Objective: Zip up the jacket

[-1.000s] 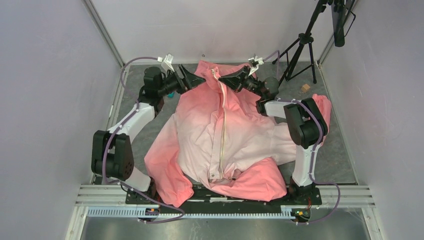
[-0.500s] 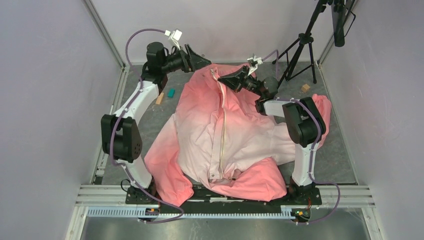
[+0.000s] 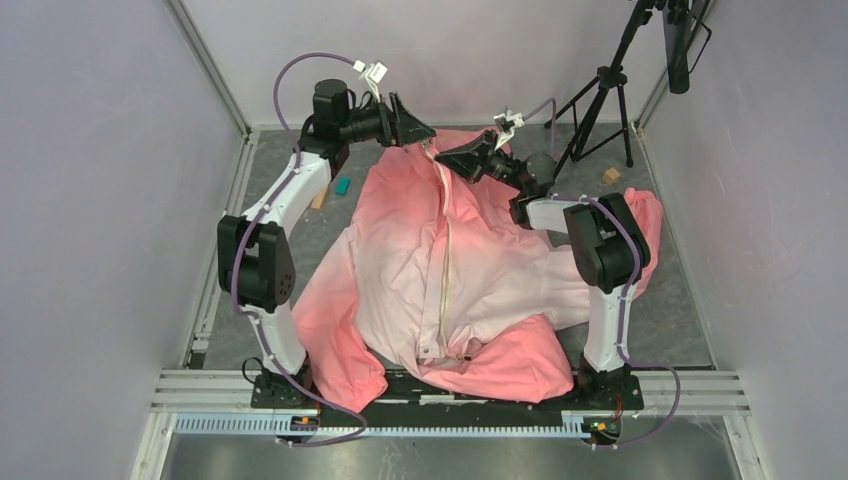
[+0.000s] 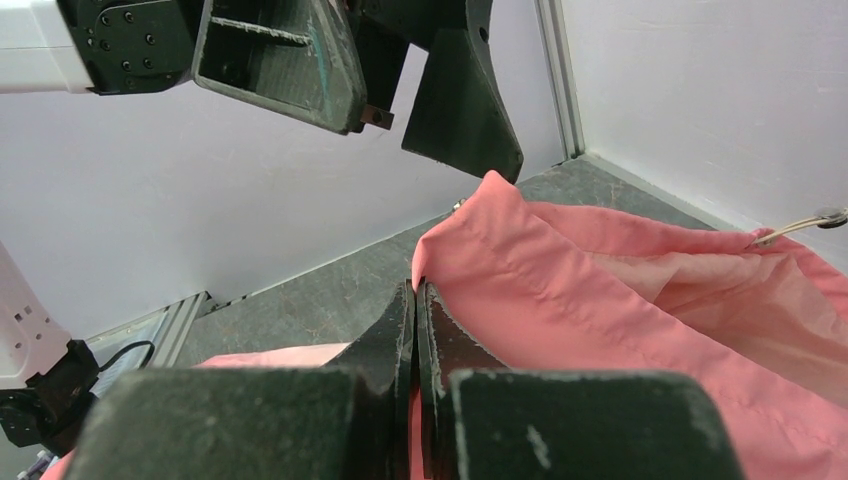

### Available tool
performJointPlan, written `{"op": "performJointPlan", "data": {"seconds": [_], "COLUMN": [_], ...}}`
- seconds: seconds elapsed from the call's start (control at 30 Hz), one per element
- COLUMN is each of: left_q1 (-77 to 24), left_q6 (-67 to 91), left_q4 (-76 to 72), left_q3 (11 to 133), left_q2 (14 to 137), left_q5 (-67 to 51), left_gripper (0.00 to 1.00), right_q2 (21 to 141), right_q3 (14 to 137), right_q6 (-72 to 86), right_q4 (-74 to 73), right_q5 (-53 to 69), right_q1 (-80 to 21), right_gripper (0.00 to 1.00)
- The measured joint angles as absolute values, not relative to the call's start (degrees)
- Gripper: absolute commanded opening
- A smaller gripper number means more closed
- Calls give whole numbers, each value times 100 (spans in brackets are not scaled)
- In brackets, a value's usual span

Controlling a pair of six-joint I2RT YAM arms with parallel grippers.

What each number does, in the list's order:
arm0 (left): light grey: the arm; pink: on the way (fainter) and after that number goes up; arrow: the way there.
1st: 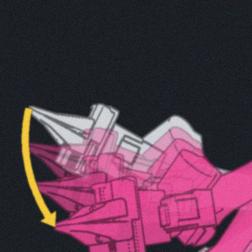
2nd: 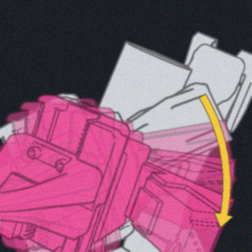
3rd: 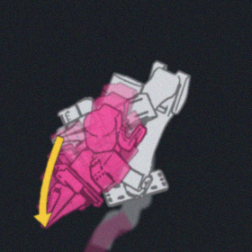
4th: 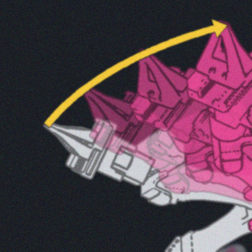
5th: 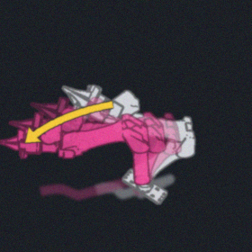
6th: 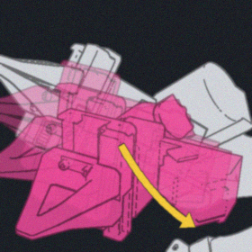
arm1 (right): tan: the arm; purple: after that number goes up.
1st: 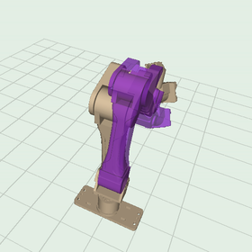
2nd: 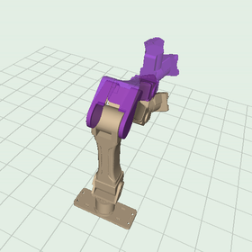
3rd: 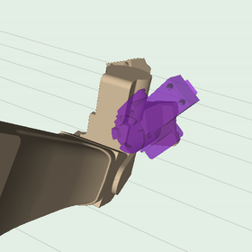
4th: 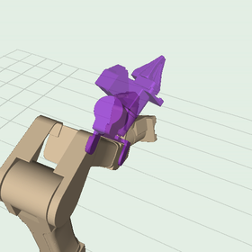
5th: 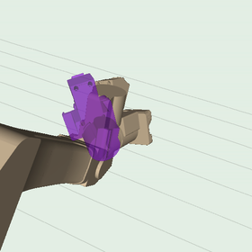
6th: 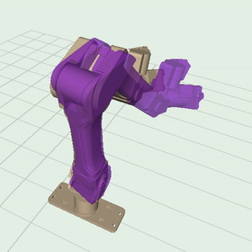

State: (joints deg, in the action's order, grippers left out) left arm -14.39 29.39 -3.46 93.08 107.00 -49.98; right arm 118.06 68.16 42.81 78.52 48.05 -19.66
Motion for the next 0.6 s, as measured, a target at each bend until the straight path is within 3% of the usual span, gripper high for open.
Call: {"op": "performJointPlan", "data": {"seconds": [0.3, 0.47, 0.6], "left_q1": [-1487, -1546, -1546], "left_q6": [2510, 2392, 2383], "left_q4": [209, 331, 329], "left_q3": [9574, 9524, 9349], "left_q2": [10785, 10783, 10720], "left_q5": [-4897, -4831, -4779], "left_gripper": [79, 67, 68], "right_q2": [11830, 11872, 11902], "right_q3": [6855, 6869, 6869], "right_q6": [4342, 4370, 4388], "right_q4": [7870, 7887, 7887], "right_q5": [4805, 4805, 4818], "right_q1": [-1968, -1966, -1968], "right_gripper": [1, 1, 1]}}
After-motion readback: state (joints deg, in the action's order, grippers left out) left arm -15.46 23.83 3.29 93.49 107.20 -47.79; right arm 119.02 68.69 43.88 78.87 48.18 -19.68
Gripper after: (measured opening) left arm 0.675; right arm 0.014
